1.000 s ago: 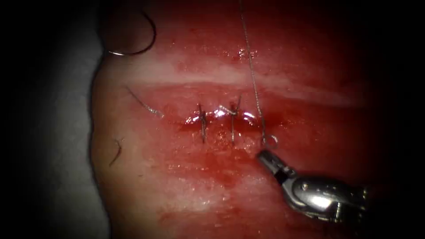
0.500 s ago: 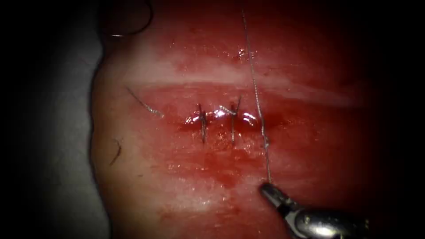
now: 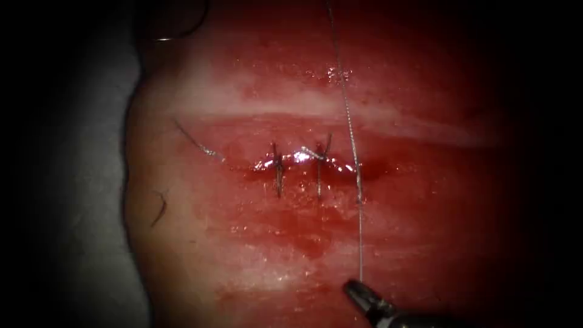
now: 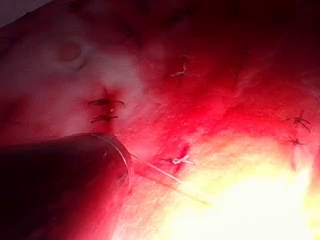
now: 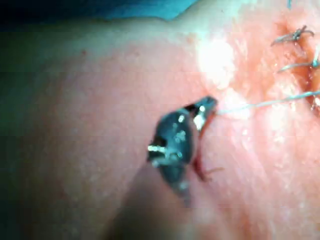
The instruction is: Wound Closure
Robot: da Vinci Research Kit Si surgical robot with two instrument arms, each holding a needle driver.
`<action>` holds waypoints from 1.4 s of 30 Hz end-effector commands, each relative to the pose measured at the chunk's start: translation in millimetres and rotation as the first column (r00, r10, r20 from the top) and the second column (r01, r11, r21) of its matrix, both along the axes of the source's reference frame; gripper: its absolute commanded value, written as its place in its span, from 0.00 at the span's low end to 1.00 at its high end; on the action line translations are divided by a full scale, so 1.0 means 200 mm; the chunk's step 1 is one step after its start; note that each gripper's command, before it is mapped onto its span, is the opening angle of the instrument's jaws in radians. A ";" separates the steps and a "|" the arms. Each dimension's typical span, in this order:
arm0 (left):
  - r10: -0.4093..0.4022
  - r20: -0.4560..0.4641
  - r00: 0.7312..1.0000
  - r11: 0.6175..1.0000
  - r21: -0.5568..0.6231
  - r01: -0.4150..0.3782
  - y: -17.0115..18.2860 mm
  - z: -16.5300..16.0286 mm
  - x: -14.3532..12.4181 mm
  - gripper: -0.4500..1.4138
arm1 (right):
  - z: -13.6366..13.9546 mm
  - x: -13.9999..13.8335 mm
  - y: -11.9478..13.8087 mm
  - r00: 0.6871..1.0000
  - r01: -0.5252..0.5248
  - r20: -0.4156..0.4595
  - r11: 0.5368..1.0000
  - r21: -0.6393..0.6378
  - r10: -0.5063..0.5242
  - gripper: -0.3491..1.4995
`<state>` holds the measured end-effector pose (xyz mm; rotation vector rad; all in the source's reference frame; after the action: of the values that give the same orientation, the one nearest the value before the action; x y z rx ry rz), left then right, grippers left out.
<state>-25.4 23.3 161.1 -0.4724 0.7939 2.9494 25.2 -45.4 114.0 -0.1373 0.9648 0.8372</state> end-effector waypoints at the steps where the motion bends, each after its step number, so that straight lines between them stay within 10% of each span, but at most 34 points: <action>1: 0.000 0.000 1.000 1.000 0.001 0.000 0.000 0.003 -0.003 0.00 | 0.002 0.002 -0.008 1.000 0.006 0.000 1.000 0.006 -0.006 0.00; 9: 0.048 0.000 0.999 0.997 0.055 -0.048 -0.023 -0.002 -0.004 0.00 | -0.002 -0.001 0.002 0.999 -0.020 -0.036 1.000 -0.016 0.020 0.00; 14: 0.091 0.005 0.996 0.984 0.154 -0.091 -0.058 -0.015 -0.001 0.00 | -0.009 -0.009 0.014 0.993 -0.021 -0.117 0.999 -0.046 0.015 0.66; 21: 0.140 -0.022 0.990 0.952 0.277 -0.129 -0.115 -0.038 0.011 0.00 | -0.019 -0.015 0.021 0.986 0.023 -0.164 1.000 -0.012 -0.024 0.83; 33: 0.149 0.026 0.989 0.945 0.292 -0.150 -0.178 -0.063 0.020 0.00 | -0.035 -0.015 0.050 0.963 0.089 -0.258 0.995 0.037 -0.077 0.56; 35: 0.155 0.050 0.987 0.944 0.286 -0.163 -0.188 -0.064 0.019 0.00 | -0.030 -0.013 0.058 0.938 0.157 -0.319 0.987 0.039 -0.136 0.00; 42: 0.194 0.128 0.973 0.941 0.255 -0.221 -0.212 -0.059 0.004 0.00 | -0.005 -0.009 0.092 0.915 0.246 -0.344 0.968 0.055 -0.213 0.00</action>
<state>-24.7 -19.0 149.0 -0.7314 0.3582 3.1271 23.0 -26.2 112.3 0.2242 1.2453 0.6863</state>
